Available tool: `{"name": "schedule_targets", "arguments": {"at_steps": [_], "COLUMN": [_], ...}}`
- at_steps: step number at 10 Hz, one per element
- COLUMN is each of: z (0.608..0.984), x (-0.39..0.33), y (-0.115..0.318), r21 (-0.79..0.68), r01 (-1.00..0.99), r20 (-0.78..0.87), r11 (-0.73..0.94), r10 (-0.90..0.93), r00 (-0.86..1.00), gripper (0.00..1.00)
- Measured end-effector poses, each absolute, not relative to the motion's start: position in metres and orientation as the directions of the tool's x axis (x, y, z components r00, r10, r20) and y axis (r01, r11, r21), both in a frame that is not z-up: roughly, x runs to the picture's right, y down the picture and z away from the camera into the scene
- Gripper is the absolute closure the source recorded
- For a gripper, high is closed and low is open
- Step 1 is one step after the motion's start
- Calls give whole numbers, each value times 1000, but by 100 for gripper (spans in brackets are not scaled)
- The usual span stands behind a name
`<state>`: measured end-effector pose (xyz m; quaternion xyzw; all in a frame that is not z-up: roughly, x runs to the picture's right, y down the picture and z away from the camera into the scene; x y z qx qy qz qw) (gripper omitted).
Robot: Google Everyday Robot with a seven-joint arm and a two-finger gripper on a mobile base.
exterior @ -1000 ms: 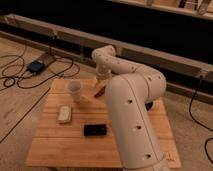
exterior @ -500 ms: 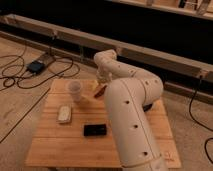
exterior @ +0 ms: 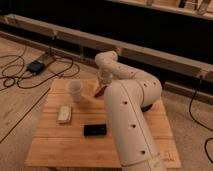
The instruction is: Place the pepper on the white sponge
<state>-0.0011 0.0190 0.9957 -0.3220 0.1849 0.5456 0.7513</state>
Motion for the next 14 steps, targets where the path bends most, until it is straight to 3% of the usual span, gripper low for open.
{"name": "schedule_targets", "arguments": {"at_steps": [5,13,14], "z": [995,999,999], "x": [-2,-1,-2], "y": [25,25,24], "r21": [-268,-246,-245], "r01": [-950,-958,-958], "r20": [-673,-688,-686], "r11": [158,147,152], "r10": [675,670,670], "r00": [302,280,282], "gripper": [20,94,100]}}
